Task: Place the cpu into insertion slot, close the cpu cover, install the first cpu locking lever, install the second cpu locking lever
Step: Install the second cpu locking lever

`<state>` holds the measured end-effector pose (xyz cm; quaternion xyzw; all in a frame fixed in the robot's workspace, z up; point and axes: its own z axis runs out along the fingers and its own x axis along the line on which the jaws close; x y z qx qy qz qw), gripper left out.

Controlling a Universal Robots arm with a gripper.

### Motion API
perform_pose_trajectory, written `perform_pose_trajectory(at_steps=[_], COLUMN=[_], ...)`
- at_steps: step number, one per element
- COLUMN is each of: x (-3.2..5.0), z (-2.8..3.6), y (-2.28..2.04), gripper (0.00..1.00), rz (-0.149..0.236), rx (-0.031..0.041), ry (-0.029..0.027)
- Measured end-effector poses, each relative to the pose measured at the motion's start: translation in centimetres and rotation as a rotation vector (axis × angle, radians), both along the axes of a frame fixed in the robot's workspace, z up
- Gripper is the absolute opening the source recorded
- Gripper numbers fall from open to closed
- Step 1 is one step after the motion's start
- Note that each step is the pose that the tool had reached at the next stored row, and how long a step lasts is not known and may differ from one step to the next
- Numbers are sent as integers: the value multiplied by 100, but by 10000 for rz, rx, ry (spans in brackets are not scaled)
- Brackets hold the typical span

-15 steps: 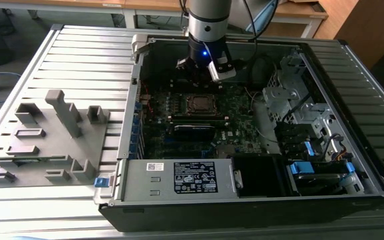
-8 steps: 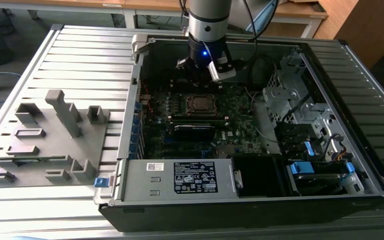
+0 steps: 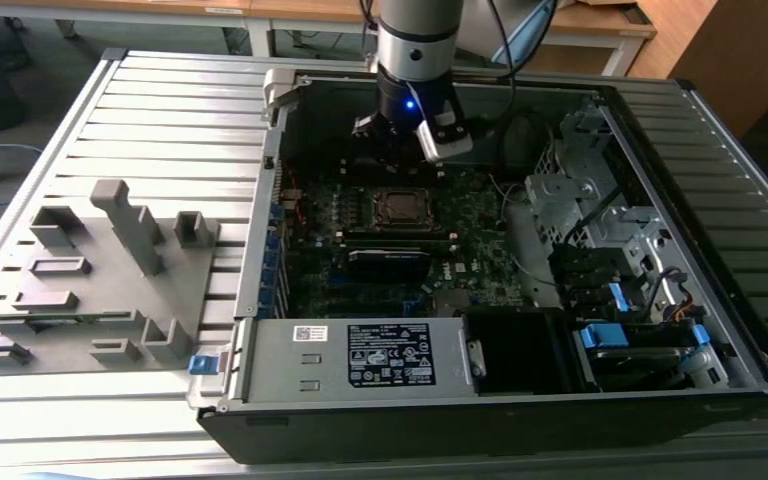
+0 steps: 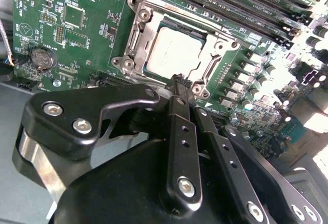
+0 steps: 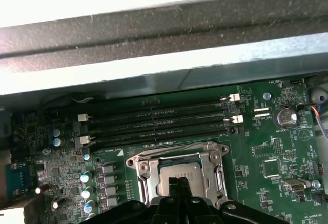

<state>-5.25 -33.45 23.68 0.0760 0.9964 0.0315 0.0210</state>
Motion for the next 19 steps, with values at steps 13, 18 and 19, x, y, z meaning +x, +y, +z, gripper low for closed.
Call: perform_pose_trajectory(at_steps=[13, 18, 19], x=[0, 0, 0], z=[7, 7, 7], y=[-28, -58, -66], gripper=[11, 11, 11], rz=[1, 0, 0], rx=[-33, -45, -47], ry=[0, 0, 0])
